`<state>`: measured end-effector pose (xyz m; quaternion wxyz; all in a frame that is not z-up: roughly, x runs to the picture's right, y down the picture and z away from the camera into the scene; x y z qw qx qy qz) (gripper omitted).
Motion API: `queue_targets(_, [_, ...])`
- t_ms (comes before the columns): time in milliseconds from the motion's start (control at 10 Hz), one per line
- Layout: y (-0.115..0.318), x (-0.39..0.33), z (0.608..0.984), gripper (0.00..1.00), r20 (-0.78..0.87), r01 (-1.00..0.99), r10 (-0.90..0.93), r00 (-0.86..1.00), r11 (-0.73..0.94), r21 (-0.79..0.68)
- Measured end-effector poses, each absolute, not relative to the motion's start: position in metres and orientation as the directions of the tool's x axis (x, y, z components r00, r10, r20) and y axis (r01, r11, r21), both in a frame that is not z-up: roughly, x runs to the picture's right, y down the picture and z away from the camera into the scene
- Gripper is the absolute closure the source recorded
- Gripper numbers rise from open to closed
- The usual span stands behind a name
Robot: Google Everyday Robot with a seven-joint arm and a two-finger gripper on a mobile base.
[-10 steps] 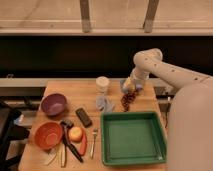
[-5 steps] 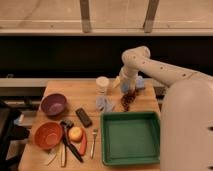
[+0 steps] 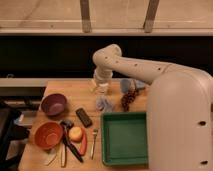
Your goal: Stack bowls into tray
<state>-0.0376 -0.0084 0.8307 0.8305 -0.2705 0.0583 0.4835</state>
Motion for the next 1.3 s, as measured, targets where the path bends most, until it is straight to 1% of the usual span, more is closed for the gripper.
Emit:
queue_targets(200, [0.009,-0.107,0.814,0.26,-0.303,-0.726,0.686,0.662,0.486,-0.487])
queue_targets(800, [0.011,-0.106,0.815,0.26,-0.312,-0.721,0.672,0.671,0.494,-0.486])
queue_targets(900, [0.019,-0.110,0.817,0.26,-0.320,-0.718,0.667,0.673,0.485,-0.500])
queue_targets(1100, [0.033,-0.130,0.816,0.26,-0.304,-0.697,0.658,0.689,0.486,-0.528])
queue_targets(1300, [0.046,-0.168,0.809,0.26,-0.262,-0.649,0.635,0.726,0.508,-0.566])
